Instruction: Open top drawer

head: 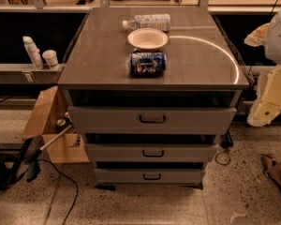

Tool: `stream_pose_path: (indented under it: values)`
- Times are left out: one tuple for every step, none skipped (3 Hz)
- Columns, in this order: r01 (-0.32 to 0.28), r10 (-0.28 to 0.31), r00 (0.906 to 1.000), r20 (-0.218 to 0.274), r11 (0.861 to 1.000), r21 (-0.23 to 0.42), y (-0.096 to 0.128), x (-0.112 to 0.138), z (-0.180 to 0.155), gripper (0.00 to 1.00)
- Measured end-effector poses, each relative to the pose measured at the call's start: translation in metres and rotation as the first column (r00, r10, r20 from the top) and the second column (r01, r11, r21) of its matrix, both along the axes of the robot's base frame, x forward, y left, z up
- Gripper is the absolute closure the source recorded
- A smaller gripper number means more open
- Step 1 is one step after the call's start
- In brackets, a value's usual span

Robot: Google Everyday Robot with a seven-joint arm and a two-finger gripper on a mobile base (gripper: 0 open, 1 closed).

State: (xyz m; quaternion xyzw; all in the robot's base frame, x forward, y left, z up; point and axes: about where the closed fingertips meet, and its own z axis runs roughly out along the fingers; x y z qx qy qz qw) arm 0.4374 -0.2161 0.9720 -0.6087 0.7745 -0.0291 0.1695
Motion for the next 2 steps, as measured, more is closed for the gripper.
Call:
stream_pose_path:
  values:
    - [-0.019, 0.018, 0.9997, 0.018, 0.999, 0.032, -0.002, 0.0, -0.01, 0.0]
    - [-0.033, 0.03, 0.9988, 0.038, 0.998, 0.058, -0.005, 0.003, -0.026, 0.0]
